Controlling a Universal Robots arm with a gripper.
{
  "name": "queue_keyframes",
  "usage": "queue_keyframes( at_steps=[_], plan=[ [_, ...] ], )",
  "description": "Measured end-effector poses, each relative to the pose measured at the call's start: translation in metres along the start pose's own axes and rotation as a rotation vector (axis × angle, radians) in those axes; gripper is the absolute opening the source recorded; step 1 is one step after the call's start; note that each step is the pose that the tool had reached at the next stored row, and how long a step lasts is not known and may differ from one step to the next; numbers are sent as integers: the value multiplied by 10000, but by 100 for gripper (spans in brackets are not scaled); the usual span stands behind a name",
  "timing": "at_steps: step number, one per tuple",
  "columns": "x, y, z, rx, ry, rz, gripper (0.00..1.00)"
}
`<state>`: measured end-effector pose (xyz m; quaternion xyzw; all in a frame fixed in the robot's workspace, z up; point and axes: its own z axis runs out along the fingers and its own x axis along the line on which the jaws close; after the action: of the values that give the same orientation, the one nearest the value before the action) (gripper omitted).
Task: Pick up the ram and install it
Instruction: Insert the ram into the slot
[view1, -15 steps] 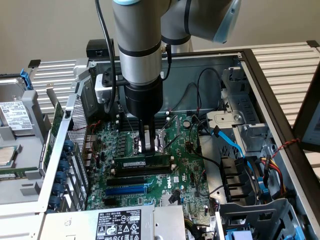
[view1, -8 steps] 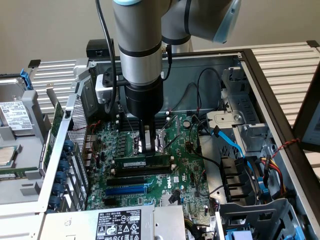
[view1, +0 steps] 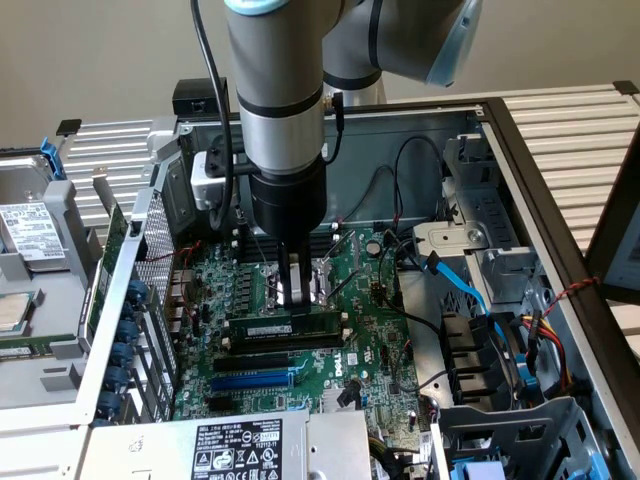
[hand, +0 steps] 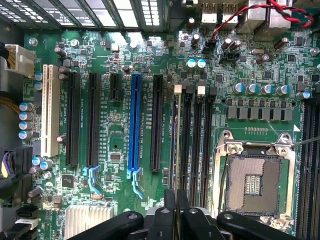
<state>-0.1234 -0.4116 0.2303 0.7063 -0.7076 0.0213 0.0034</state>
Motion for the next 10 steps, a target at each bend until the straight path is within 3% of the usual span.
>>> queue_keyframes(
  at_steps=[10],
  plan=[
    [0,6,9,5,-1,1,13]
  ],
)
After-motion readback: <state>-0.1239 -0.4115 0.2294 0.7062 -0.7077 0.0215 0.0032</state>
